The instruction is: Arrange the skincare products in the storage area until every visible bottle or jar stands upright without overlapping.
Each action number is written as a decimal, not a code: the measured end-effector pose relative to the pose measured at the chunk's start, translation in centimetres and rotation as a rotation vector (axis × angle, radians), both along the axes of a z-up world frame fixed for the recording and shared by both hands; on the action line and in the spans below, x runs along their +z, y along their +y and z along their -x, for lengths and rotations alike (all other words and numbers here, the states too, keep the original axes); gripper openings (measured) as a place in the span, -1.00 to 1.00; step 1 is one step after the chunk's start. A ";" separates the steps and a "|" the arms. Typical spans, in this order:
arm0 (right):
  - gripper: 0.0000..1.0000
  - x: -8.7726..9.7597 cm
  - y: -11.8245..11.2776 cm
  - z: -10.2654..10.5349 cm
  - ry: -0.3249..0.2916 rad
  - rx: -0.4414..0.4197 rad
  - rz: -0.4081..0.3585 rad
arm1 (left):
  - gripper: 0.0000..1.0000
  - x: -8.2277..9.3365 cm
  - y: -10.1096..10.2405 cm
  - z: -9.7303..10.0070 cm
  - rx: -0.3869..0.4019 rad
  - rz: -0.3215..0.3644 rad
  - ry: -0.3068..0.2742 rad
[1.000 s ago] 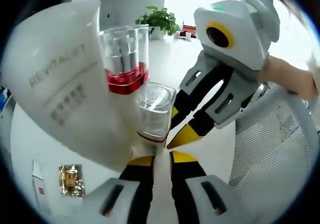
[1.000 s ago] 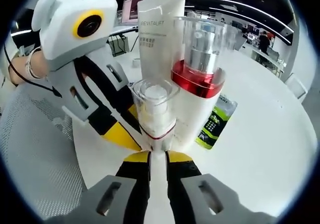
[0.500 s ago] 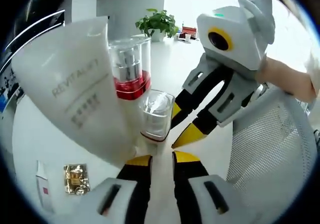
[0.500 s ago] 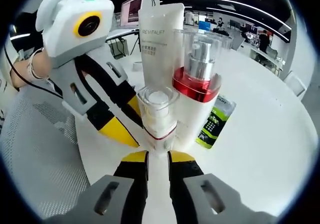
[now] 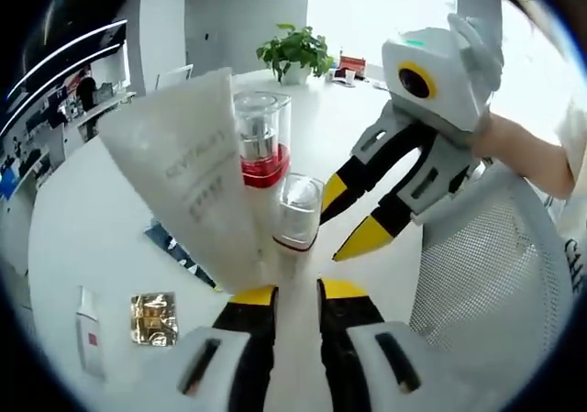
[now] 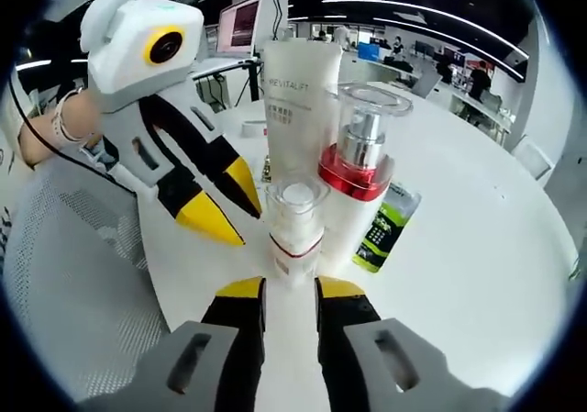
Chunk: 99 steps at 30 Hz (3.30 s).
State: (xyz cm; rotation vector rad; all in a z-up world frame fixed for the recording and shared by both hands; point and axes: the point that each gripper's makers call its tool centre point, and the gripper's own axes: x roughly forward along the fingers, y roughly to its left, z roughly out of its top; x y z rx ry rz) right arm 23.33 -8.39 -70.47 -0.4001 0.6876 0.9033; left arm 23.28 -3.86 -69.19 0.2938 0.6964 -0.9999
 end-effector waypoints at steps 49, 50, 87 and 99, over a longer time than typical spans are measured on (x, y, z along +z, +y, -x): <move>0.86 8.9 -1.0 1.4 -0.129 -0.108 0.008 | 0.71 7.9 12.6 2.3 0.232 -0.034 -0.108; 0.88 9.0 -1.0 1.4 -0.130 -0.110 0.007 | 0.73 7.9 12.8 2.3 0.239 -0.037 -0.111; 0.99 9.2 -0.5 1.1 -0.140 -0.105 0.019 | 0.98 6.4 14.9 0.4 0.281 -0.020 -0.063; 0.99 8.5 0.2 1.0 -0.101 -0.096 -0.016 | 0.98 4.6 15.5 -1.9 0.294 -0.022 -0.052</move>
